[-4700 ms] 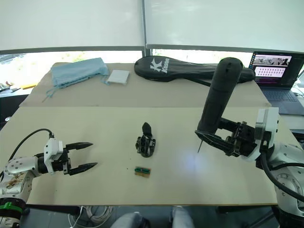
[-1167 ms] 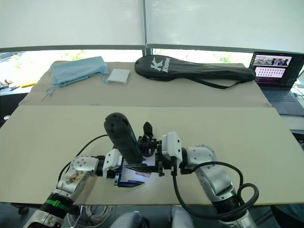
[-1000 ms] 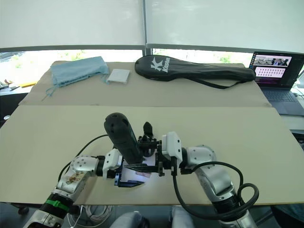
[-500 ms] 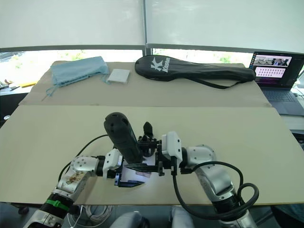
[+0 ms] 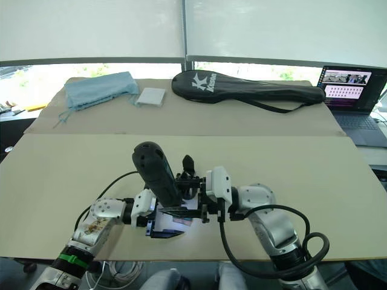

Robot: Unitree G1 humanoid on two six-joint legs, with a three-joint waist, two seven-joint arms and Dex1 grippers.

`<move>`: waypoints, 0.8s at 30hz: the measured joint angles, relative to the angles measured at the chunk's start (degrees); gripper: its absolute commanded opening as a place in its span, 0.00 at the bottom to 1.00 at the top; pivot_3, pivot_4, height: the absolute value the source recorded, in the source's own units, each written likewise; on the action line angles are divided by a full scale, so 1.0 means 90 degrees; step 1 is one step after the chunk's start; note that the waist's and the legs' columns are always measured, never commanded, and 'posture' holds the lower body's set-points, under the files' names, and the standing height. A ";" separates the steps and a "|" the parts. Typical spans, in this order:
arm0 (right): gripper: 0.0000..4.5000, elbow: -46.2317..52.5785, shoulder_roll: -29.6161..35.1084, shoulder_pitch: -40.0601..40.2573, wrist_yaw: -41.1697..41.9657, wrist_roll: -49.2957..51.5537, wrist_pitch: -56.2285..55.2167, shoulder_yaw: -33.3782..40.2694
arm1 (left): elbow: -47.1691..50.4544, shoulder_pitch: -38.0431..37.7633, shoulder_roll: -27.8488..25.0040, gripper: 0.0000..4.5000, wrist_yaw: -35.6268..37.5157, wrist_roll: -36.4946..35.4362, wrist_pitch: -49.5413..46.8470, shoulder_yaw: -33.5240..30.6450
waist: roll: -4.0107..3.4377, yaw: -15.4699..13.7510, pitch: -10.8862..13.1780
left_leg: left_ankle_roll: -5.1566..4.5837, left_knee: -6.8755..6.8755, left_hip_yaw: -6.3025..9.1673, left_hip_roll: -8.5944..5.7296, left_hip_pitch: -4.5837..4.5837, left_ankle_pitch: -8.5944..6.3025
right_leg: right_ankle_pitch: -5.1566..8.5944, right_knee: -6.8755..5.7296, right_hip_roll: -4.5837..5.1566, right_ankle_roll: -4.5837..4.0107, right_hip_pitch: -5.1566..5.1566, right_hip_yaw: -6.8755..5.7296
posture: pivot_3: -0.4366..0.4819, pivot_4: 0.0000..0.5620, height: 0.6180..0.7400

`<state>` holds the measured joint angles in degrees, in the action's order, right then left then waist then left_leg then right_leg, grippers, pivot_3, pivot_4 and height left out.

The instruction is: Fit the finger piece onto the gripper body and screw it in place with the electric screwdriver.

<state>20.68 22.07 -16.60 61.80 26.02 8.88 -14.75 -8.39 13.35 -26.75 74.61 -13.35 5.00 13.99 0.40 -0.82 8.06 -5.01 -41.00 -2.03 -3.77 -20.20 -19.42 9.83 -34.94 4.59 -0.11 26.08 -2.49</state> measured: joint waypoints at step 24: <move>0.43 0.0000 0.0002 0.0022 -0.0001 0.0002 0.0000 0.0001 | 0.0000 0.0000 0.0005 0.99 -0.0007 0.0002 0.0000 0.0005 | 0.0000 0.0000 0.0000 | 0.0000 0.0000 0.0000 0.0000 0.0000 0.0000 | 0.0000 0.0000 0.0000 0.0000 -0.0001 0.0000 | 0.48 0.27 1.00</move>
<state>20.68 22.09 -16.40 61.80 26.03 8.88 -14.74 -8.39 13.35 -26.70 74.54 -13.34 5.01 14.03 0.39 -0.82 8.06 -5.01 -41.00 -2.03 -3.77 -20.19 -19.42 9.83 -34.94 4.58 -0.11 26.07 -2.49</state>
